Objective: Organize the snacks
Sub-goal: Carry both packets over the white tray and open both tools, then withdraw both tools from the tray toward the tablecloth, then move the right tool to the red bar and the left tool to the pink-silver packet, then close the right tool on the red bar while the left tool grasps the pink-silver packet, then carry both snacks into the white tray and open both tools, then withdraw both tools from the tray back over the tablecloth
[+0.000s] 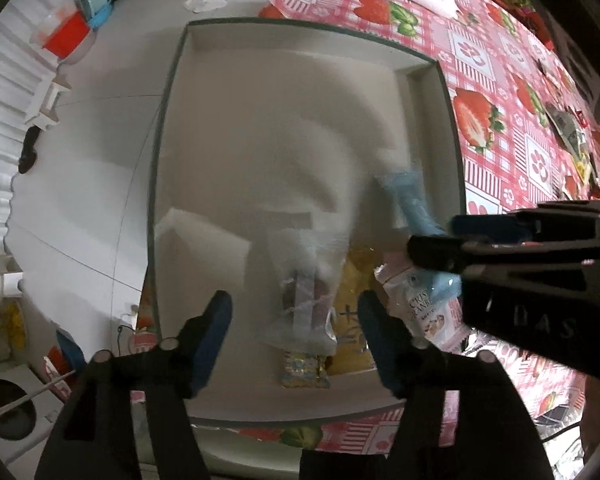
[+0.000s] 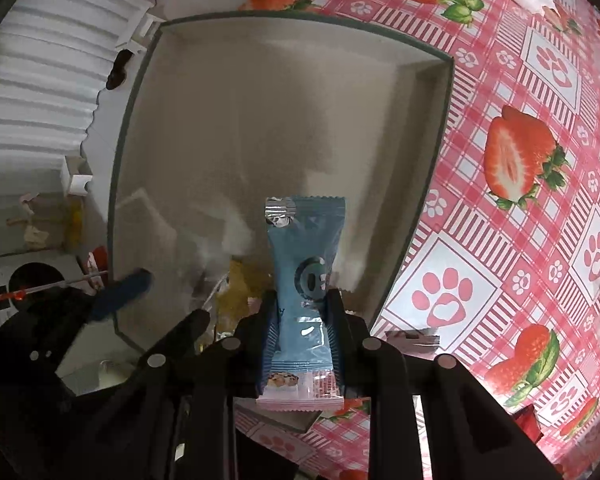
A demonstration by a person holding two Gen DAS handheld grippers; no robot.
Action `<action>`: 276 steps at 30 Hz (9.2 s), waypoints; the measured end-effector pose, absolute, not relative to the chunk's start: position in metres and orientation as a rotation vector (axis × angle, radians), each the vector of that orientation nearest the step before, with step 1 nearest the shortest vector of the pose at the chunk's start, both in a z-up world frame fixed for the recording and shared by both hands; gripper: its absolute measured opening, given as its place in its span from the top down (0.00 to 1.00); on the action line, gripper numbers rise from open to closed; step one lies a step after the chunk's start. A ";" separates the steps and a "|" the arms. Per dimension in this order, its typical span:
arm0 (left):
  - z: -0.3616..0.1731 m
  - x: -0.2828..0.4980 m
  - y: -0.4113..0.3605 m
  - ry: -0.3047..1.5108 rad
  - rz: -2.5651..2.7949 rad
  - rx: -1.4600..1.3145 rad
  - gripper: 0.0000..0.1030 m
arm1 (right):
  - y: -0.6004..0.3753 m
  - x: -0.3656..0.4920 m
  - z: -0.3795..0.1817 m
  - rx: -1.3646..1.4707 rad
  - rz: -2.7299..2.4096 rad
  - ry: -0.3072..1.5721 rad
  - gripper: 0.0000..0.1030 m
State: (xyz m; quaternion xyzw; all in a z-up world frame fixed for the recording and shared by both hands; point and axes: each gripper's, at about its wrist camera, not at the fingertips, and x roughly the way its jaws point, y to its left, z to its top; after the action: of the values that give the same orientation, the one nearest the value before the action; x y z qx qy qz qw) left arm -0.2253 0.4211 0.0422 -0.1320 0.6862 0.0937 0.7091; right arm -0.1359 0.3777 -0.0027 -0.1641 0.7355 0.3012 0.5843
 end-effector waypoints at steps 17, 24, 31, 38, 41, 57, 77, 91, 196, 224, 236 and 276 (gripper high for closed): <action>0.043 -0.220 0.418 1.540 0.204 -0.315 0.25 | 0.290 -0.114 -0.019 -0.455 0.439 1.666 0.00; 0.047 -0.215 0.405 1.544 0.194 -0.292 0.25 | 0.267 -0.142 -0.063 -0.527 0.399 1.756 0.00; 0.054 -0.209 0.390 1.557 0.172 -0.251 0.24 | 0.281 -0.163 -0.092 -0.559 0.453 1.775 0.00; 0.058 -0.208 0.376 1.560 0.152 -0.222 0.24 | 0.266 -0.143 -0.092 -0.603 0.399 1.721 0.00; 0.064 -0.200 0.366 1.553 0.136 -0.211 0.24 | 0.237 -0.119 -0.093 -0.544 0.305 1.737 0.00; 0.076 -0.175 0.295 1.533 -0.054 -0.112 0.24 | 0.083 -0.106 -0.082 -0.432 0.169 1.763 0.00; 0.016 -0.132 0.128 1.510 -0.333 0.513 0.23 | 0.025 -0.145 -0.053 -0.520 0.322 1.722 0.00; -0.007 -0.069 0.179 1.643 -0.099 0.174 0.17 | 0.009 -0.112 -0.059 -0.392 0.229 1.709 0.00; 0.083 -0.140 0.268 1.509 -0.071 -0.169 0.73 | 0.079 -0.098 0.049 -0.034 0.280 1.701 0.77; 0.059 -0.222 0.417 1.557 0.224 -0.372 0.73 | 0.316 -0.148 0.046 -0.273 0.688 1.686 0.77; 0.037 -0.236 0.420 1.618 0.223 -0.370 0.64 | 0.351 -0.154 0.026 -0.332 0.739 1.703 0.77; 0.061 -0.209 0.372 1.569 0.171 -0.241 0.24 | 0.280 -0.126 0.053 -0.297 0.565 1.665 0.00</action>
State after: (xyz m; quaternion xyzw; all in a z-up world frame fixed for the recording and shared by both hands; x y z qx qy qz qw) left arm -0.2088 0.3722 0.0612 -0.1081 0.7038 0.0768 0.6979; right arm -0.1265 0.2803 0.0533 -0.1296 0.7265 0.2467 0.6281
